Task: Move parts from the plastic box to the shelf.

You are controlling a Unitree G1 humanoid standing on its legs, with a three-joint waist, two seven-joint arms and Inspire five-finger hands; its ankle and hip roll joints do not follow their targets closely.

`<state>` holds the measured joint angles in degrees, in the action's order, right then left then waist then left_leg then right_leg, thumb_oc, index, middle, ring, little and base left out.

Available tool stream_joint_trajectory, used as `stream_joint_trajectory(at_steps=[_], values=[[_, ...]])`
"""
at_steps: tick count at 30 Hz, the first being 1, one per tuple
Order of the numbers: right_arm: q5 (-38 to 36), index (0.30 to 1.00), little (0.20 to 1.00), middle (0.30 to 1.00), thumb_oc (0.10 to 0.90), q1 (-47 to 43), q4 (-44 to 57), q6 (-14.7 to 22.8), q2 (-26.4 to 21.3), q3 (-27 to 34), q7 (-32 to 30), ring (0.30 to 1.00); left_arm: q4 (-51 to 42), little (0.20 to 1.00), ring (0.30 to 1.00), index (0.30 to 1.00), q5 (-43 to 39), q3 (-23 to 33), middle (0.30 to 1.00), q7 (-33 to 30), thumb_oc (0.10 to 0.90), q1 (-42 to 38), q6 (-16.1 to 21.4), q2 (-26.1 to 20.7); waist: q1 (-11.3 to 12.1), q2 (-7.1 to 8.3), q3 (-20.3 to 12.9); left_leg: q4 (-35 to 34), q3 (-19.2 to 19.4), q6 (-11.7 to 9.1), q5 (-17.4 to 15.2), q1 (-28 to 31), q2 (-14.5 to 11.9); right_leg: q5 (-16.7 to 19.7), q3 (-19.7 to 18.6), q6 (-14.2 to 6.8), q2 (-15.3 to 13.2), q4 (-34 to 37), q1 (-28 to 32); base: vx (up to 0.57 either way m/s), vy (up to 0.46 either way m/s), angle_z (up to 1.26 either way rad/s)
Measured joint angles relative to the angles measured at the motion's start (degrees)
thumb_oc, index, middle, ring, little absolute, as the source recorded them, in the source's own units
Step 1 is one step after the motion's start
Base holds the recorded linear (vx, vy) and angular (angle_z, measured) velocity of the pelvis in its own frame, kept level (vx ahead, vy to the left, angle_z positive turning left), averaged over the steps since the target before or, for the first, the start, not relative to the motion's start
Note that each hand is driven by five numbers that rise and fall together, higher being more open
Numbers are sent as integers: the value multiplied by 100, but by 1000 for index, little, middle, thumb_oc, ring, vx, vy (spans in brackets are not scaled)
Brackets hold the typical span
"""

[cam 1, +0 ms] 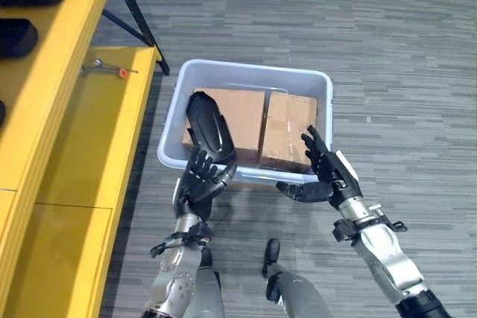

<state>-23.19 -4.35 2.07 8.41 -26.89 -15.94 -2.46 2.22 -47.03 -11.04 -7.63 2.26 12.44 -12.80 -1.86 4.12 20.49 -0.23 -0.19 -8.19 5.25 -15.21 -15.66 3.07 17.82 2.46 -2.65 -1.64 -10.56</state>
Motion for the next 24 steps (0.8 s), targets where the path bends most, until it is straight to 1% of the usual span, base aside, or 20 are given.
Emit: stream_joint_trajectory(at_steps=[1, 2, 3, 4, 5, 6, 7, 8, 9, 10, 11, 12, 13, 14, 15, 18, 20, 22, 23, 24], values=[[10, 1000, 1000, 1000, 900, -65, -36, -1, -1, -1, -68, 1000, 55, 1000, 1000, 1000, 1, 9, 1000, -49, 900, -73, -1, 4, 70, -17, 100, -441, 101, -85, 65, 35, -291, -13, -47, -26, 56, -27, 19, 235, 340, -16], [21, 1000, 1000, 1000, 900, -118, -57, -6, 5, 6, -99, 1000, 118, 1000, 1000, 1000, 0, 27, 1000, -76, 900, -106, -3, 11, 90, -67, 149, -476, 188, -146, 102, 0, -486, -20, -75, -41, 69, -56, 29, 216, 313, -33], [42, 1000, 1000, 1000, 900, -147, -51, -6, -5, 20, -122, 1000, 200, 1000, 1000, 1000, -2, 40, 1000, -97, 900, -97, -13, 24, 83, -171, 235, -469, 213, -283, 189, 71, -598, -14, -135, -77, 71, -71, 137, 236, 387, -46], [110, 1000, 1000, 1000, 900, -54, 5, -5, -2, 117, -122, 1000, 180, 1000, 1000, 1000, -1, 44, 1000, -86, 900, 37, -67, 26, 71, -306, 296, -473, 265, -279, 218, 330, -531, -11, -218, -193, 6, -33, 353, 194, 345, -50], [194, 1000, 1000, 1000, 900, 10, 51, -5, -34, 159, -134, 1000, 135, 1000, 1000, 1000, -1, 44, 1000, -81, 900, 137, -72, 27, 54, -371, 288, -452, 392, -243, 245, 439, -451, -21, -306, -286, -55, -13, 426, 173, 344, -46], [279, 1000, 1000, 1000, 900, 80, 131, -5, -100, 243, -135, 1000, 87, 1000, 1000, 1000, -1, 32, 1000, -77, 900, 179, -80, 24, 27, -446, 261, -377, 526, -192, 276, 476, -298, -16, -345, -376, -126, -7, 441, 76, 159, -30], [363, 1000, 1000, 1000, 900, 167, 263, -1, -214, 390, -155, 1000, 0, 1000, 1000, 1000, 4, 24, 1000, -34, 900, 165, -83, 25, 20, -572, 258, -244, 595, -112, 327, 450, -113, 3, -402, -516, -189, 17, 447, 67, 169, -28], [422, 1000, 1000, 1000, 900, 169, 318, -1, -342, 461, -181, 1000, -111, 1000, 1000, 1000, 5, 27, 1000, -24, 900, 173, -81, 26, 34, -708, 248, -152, 594, -9, 388, 479, -21, 17, -470, -641, -181, 29, 427, 42, 147, -19], [494, 1000, 1000, 1000, 900, 170, 296, 2, -223, 554, -199, 1000, -162, 1000, 1000, 1000, 4, 41, 1000, -21, 900, 102, -85, -70, 57, -552, 290, -125, 619, 5, 433, 436, 166, 8, -536, -698, -372, 3, 371, 35, 186, 6], [659, 1000, 1000, 1000, 900, 180, 321, -2, -198, 517, -256, 1000, -349, 1000, 1000, 1000, 8, 146, 1000, -29, 900, -53, -84, -373, 122, -245, 278, -75, 689, 213, 360, 272, 588, 20, -620, -862, -805, -59, 209, 27, 175, 18], [759, 1000, 1000, 1000, 900, 104, 316, -1, -197, 469, -256, 1000, -373, 1000, 1000, 1000, 8, 195, 1000, -32, 900, -143, -84, -461, 228, -166, 282, -33, 750, 288, 320, 199, 737, 40, -649, -880, -975, -40, 142, 19, 126, 27], [820, 1000, 1000, 1000, 900, -22, 281, -2, -184, 369, -254, 1000, -376, 1000, 1000, 1000, 7, 246, 1000, -40, 900, -210, -83, -536, 280, -127, 295, -23, 751, 309, 306, 148, 879, 73, -647, -878, -1098, 3, 136, 47, 129, 15], [936, 1000, 1000, 1000, 900, -122, 276, -2, -174, 290, -258, 1000, -382, 1000, 1000, 1000, 7, 301, 1000, -52, 900, -248, -50, -613, 361, -119, 298, 24, 752, 381, 261, 101, 967, 122, -633, -955, -1196, 46, 136, 34, 63, 18], [984, 1000, 1000, 1000, 900, -216, 272, -3, -177, 228, -253, 1000, -383, 1000, 1000, 1000, 7, 347, 1000, -55, 900, -267, -15, -655, 402, -113, 297, 34, 751, 401, 248, 75, 1025, 143, -625, -996, -1252, 95, 151, 46, 69, 18], [1182, 1000, 1000, 1000, 900, -468, 287, -1, -186, 157, -254, 1000, -449, 1000, 1000, 1000, 6, 457, 1000, -99, 900, -295, 95, -683, 497, -71, 318, 92, 727, 464, 205, -27, 1108, 207, -605, -1123, -1314, 193, 141, 23, 25, 13], [1422, 1000, 1000, 1000, 900, -906, 282, -3, -234, 153, -328, 1000, -531, 1000, 1000, 1000, 5, 440, 1000, -130, 900, -301, 171, -706, 689, 56, 383, 99, 709, 465, 203, -125, 1113, 262, -600, -1217, -1292, 367, 153, 17, 14, 5], [1647, 1000, 1000, 1000, 900, -1278, 278, -1, -327, 153, -454, 1000, -557, 1000, 1000, 1000, 5, 358, 1000, -165, 900, -245, 162, -690, 688, 175, 443, 159, 635, 464, 201, -238, 1077, 272, -545, -1228, -1239, 435, 142, 25, 3, 10], [1926, 1000, 1000, 1000, 900, -1499, 277, -1, -521, 150, -550, 1000, -557, 1000, 1000, 1000, 5, 242, 1000, -166, 900, -229, 134, -673, 672, 255, 483, 208, 598, 462, 199, -343, 1055, 292, -475, -1224, -1210, 470, 109, 16, -5, 10], [2138, 1000, 1000, 1000, 900, -1652, 263, -4, -662, 172, -592, 1000, -556, 1000, 1000, 1000, 5, 169, 1000, -165, 900, -209, 116, -656, 678, 339, 524, 215, 596, 461, 201, -385, 1045, 306, -472, -1219, -1195, 486, 81, 0, 0, 0], [2303, 1000, 1000, 1000, 900, -1720, 259, -4, -757, 150, -630, 1000, -556, 1000, 1000, 1000, 5, 155, 1000, -165, 900, -183, 110, -652, 675, 381, 543, 218, 595, 461, 201, -401, 1044, 327, -474, -1217, -1193, 525, 79, 18, -31, 1]])
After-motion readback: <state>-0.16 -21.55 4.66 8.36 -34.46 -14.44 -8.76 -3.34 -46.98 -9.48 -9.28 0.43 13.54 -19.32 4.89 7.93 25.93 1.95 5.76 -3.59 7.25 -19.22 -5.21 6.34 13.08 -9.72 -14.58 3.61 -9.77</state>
